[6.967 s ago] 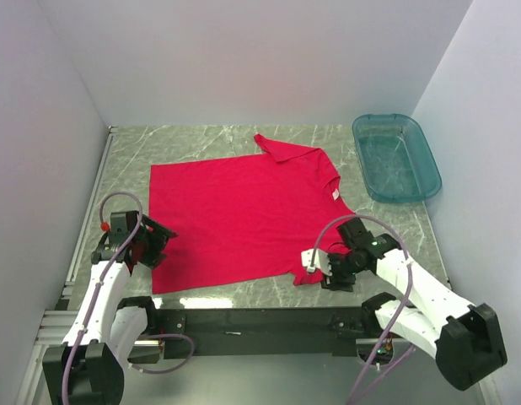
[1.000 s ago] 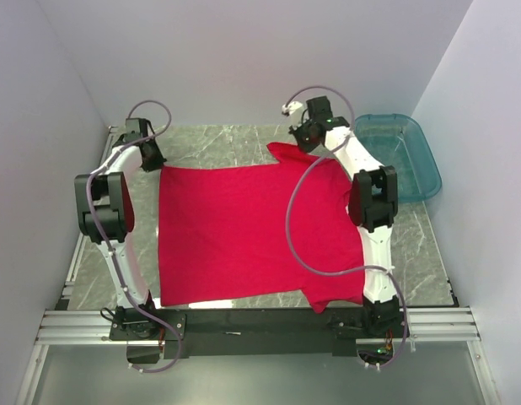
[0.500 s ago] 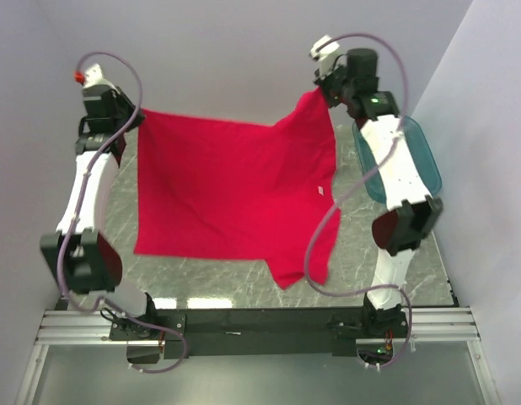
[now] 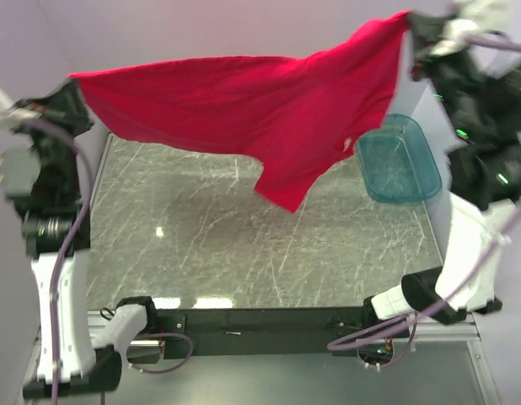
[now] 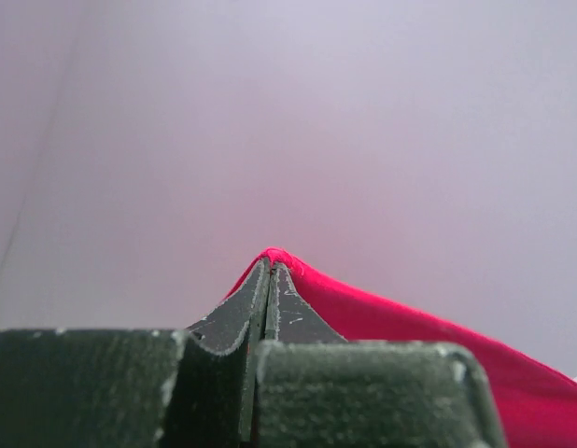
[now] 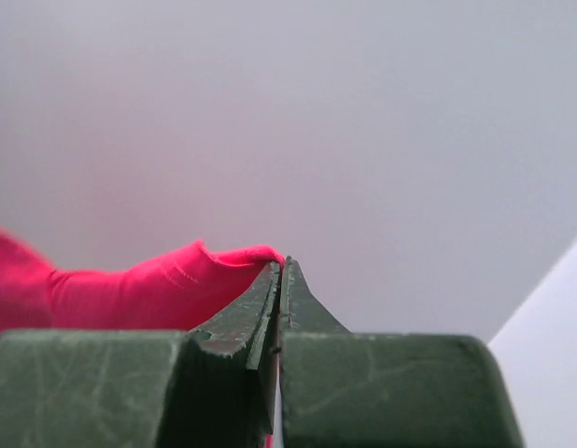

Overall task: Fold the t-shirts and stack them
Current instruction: Flatten the tshirt out

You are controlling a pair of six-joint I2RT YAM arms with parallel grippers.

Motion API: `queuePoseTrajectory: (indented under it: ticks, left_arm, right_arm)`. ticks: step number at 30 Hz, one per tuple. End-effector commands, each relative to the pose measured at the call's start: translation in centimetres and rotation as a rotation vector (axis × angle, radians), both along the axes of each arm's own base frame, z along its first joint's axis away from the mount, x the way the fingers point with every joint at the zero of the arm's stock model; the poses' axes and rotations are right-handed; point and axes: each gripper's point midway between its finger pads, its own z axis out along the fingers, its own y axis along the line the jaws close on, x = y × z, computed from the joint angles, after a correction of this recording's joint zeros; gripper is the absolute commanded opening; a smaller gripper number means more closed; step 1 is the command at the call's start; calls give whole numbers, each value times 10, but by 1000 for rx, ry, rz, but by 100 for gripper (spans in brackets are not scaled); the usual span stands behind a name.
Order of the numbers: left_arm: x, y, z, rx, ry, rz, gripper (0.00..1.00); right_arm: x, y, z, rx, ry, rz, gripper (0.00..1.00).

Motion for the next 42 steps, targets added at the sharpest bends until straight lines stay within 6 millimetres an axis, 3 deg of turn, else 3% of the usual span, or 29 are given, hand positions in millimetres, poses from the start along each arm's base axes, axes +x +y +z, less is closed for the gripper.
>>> queuePoseTrajectory:
  ticks: [1, 6, 8, 11, 16, 19, 20, 22, 23, 25, 27, 29, 30, 31, 32, 33, 34, 35, 36, 37, 38, 39, 40, 41, 42]
  left_arm:
    - [-57, 5, 48, -44, -205, 39, 1]
    - [-102, 2, 75, -63, -295, 31, 1]
    - [-111, 1, 81, -77, -315, 24, 1]
    - [-108, -1, 81, -89, -314, 4, 1]
    - [-66, -1, 43, -104, -180, -13, 1]
    - [-29, -2, 4, -112, -74, -30, 0]
    - [-13, -3, -19, -116, -22, -38, 1]
    - [11, -4, -46, -118, 43, -51, 0]
    - [29, -2, -69, -123, 89, -49, 0]
    - [49, -2, -97, -125, 148, -53, 1]
    - [79, 0, -142, -133, 240, -50, 1]
    - [109, 5, -190, -139, 335, -34, 1]
    - [119, 7, -204, -139, 364, -27, 0]
    - [130, 8, -219, -138, 394, -24, 0]
    - [150, 9, -253, -142, 472, -21, 0]
    - [162, 10, -267, -137, 497, -21, 0]
    - [173, 11, -284, -134, 538, -22, 0]
    - [186, 13, -291, -141, 560, -15, 0]
    - [205, 14, -334, -145, 655, -13, 0]
    - [219, 17, -341, -149, 677, -8, 0]
    - [232, 19, -383, -160, 765, 5, 0]
    - [240, 20, -398, -161, 797, 7, 0]
    - [251, 21, -402, -165, 804, 7, 0]
    - [258, 23, -430, -170, 858, 18, 0]
    - [262, 24, -438, -175, 873, 21, 0]
  right_arm:
    - [-74, -19, 56, 91, -176, 27, 0]
    - [-104, -28, 68, 111, -219, 36, 0]
    - [-114, -28, 73, 113, -241, 44, 0]
    - [-112, -31, 73, 111, -242, 31, 0]
    - [-81, -29, 56, 88, -178, 23, 0]
    - [-48, -25, 33, 76, -103, 32, 0]
    - [-26, -24, 15, 74, -46, 35, 0]
    - [-1, -21, -2, 72, -7, 45, 0]
    - [19, -17, -23, 74, 54, 61, 0]
    - [57, -10, -55, 65, 139, 93, 0]
    - [93, 3, -100, 52, 249, 151, 0]
    - [142, 12, -159, 54, 374, 193, 0]
    - [172, 17, -196, 54, 453, 207, 0]
    - [187, 21, -218, 54, 497, 224, 0]
    - [201, 23, -237, 61, 539, 233, 0]
    - [228, 28, -282, 66, 631, 250, 0]
    - [239, 34, -305, 66, 683, 260, 0]
    - [251, 37, -310, 58, 686, 261, 0]
    - [276, 38, -356, 58, 767, 238, 0]
    - [283, 46, -380, 48, 825, 232, 0]
    - [296, 47, -372, 19, 788, 208, 0]
    - [312, 51, -411, 7, 848, 185, 0]
    - [321, 55, -410, -11, 837, 141, 0]
    - [327, 59, -423, -47, 838, 120, 0]
    - [335, 62, -434, -73, 821, 95, 0]
